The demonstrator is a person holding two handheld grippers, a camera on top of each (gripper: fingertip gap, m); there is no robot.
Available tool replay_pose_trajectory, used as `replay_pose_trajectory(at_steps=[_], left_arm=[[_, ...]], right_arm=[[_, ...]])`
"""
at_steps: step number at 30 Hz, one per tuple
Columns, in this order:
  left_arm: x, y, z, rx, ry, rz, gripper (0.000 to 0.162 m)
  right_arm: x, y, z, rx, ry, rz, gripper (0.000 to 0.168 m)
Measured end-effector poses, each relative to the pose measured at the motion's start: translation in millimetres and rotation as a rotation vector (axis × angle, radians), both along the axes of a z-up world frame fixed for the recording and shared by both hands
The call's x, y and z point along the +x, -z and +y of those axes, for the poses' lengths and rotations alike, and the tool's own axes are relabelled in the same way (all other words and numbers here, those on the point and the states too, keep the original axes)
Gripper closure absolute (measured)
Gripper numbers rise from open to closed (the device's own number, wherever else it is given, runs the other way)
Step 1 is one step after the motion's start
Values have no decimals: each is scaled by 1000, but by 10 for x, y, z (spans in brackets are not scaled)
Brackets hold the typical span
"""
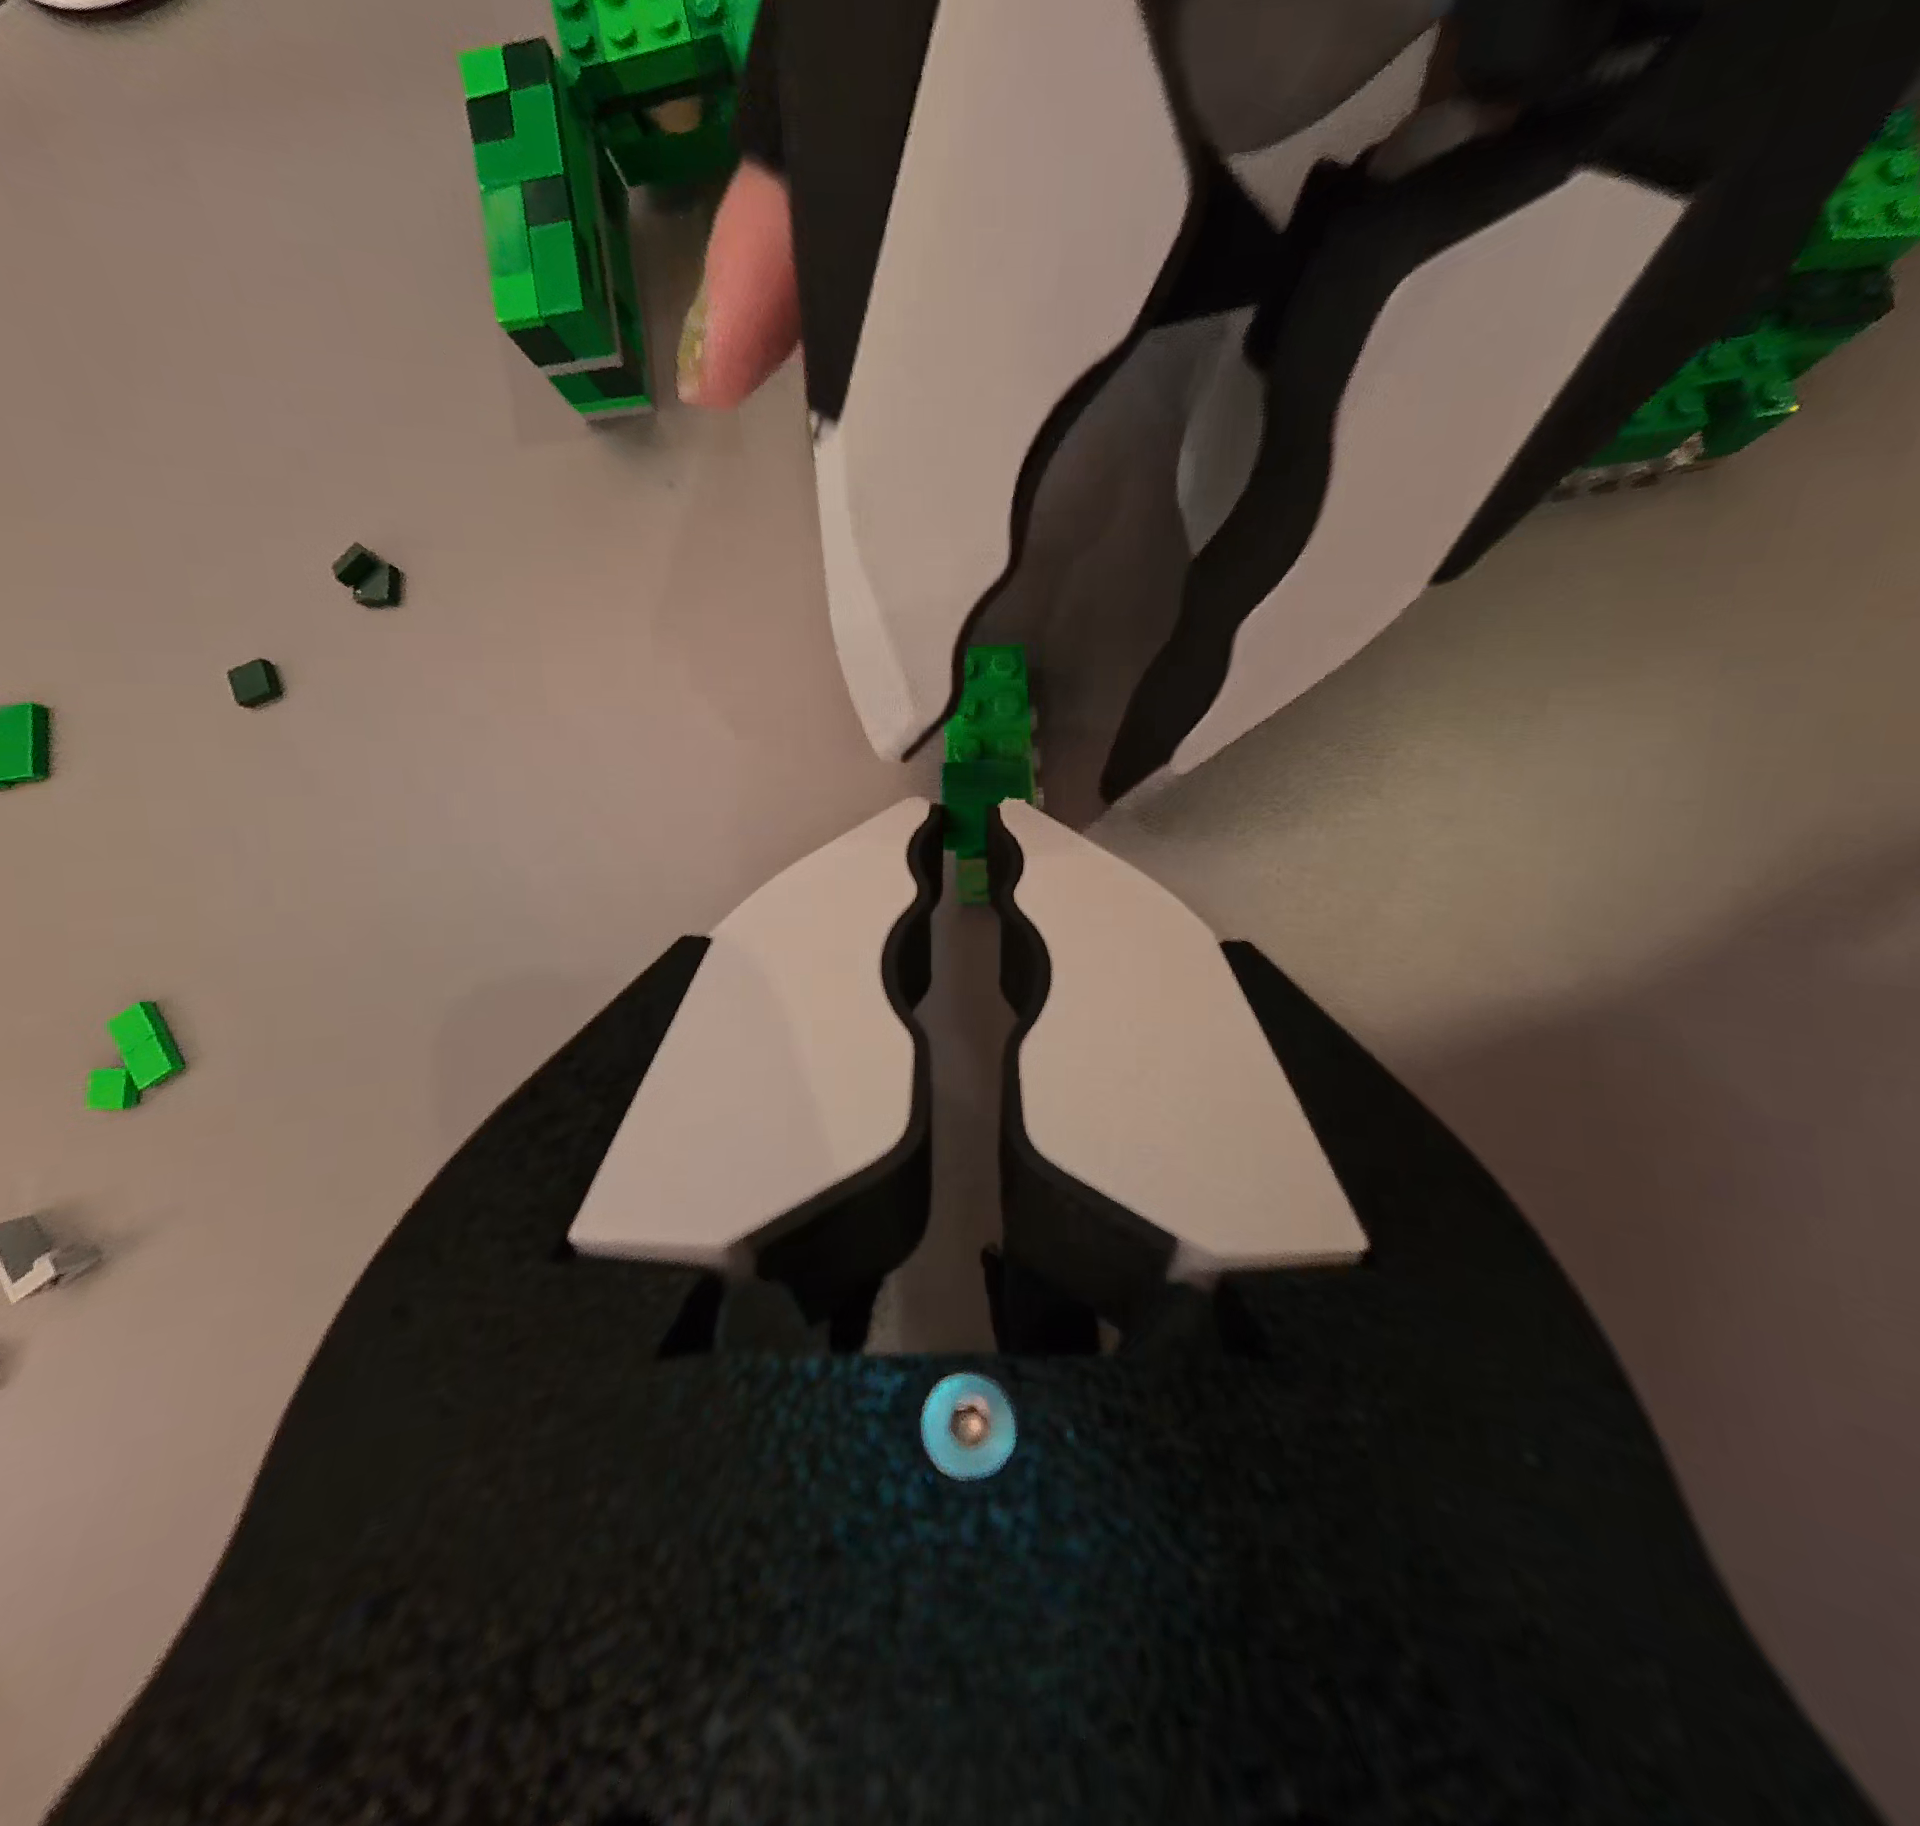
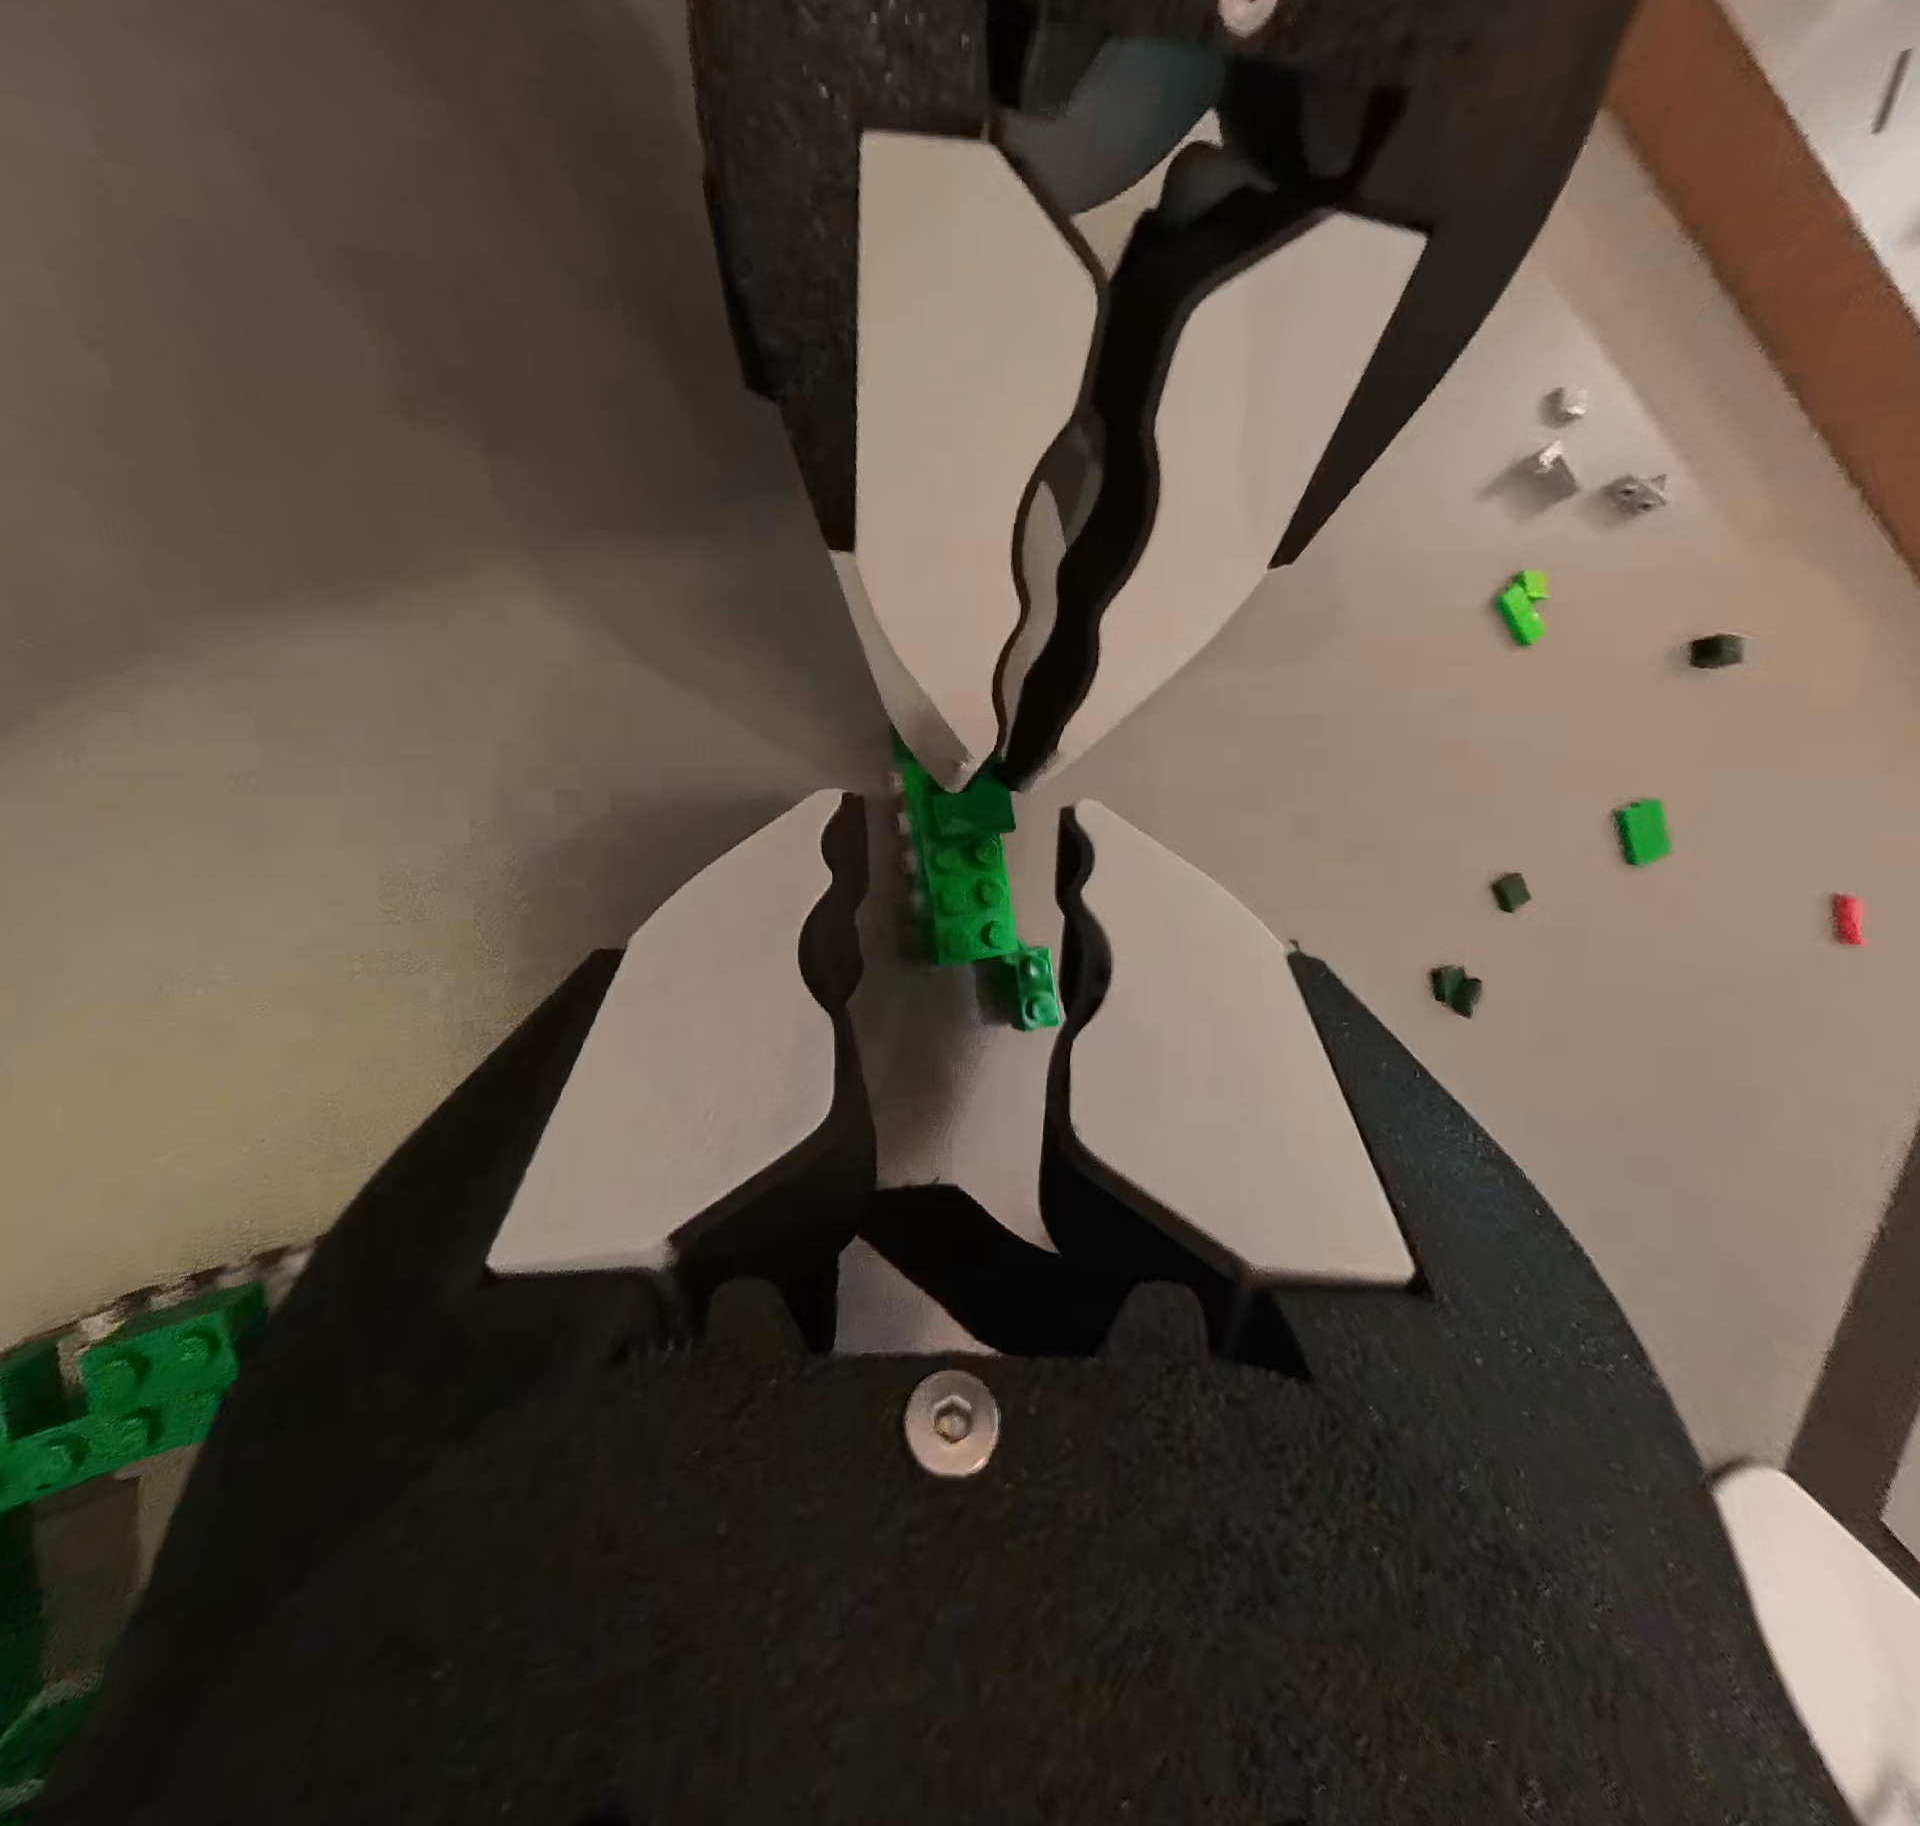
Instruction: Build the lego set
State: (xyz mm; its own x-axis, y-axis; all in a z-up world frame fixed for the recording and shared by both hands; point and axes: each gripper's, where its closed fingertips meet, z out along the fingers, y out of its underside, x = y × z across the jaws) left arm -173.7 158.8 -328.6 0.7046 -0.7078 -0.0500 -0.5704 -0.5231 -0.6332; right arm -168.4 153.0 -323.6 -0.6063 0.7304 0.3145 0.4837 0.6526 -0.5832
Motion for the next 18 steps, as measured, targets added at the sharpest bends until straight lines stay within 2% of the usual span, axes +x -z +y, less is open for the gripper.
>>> replay_pose_trajectory(at_steps=[8, 13, 18], left_arm=[[2, 18, -11, -7, 9, 12, 155], [8, 15, -23, 2, 30, 5, 154], [-76, -25, -111, 62, 92, 14, 112]], right_arm=[[-35, 45, -18, -4, -44, 2, 153], [-32, 45, -24, 3, -45, 12, 154], [-24, 49, -13, 46, -44, 34, 153]])
